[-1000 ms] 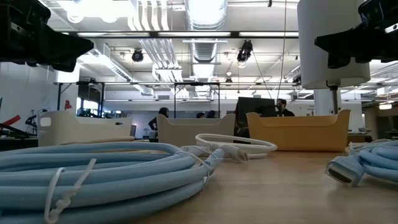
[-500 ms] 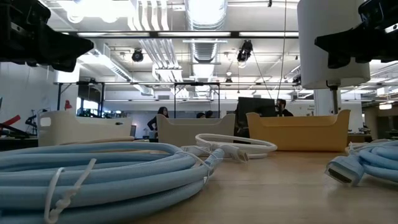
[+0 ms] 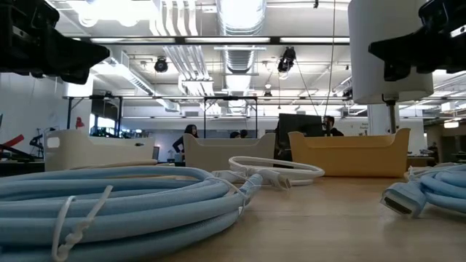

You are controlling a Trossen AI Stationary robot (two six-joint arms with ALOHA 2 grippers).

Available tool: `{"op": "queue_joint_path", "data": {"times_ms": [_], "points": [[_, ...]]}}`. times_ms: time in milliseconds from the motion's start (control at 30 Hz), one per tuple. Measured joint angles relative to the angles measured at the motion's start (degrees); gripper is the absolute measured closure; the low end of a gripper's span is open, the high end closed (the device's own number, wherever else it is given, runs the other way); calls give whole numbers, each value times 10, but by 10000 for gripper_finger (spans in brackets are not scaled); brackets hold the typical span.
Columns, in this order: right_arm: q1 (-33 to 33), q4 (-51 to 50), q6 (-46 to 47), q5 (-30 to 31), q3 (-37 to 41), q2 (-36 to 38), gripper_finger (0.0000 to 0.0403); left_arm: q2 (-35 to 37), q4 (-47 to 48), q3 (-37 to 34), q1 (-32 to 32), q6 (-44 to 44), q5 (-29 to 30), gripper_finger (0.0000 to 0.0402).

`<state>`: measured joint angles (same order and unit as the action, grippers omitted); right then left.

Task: Sort HDMI cables
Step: Put the middle brown HDMI cable into the white bin

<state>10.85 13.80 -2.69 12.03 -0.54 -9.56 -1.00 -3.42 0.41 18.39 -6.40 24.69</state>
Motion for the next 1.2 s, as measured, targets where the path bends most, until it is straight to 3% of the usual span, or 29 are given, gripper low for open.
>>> {"op": "queue_joint_path", "data": {"times_ms": [167, 533, 1000, 1200], "points": [[0, 1, 124, 0, 0, 0, 394, 0, 0, 0, 0, 0, 0, 319], [0, 22, 112, 0, 0, 0, 394, 0, -3, 0, 0, -4, 0, 319], [0, 190, -61, 48, 0, -5, 394, 0, -34, 1, 0, 15, 3, 319], [0, 232, -65, 31, -1, -43, 394, -10, -35, 34, 0, 29, 4, 318]]}}
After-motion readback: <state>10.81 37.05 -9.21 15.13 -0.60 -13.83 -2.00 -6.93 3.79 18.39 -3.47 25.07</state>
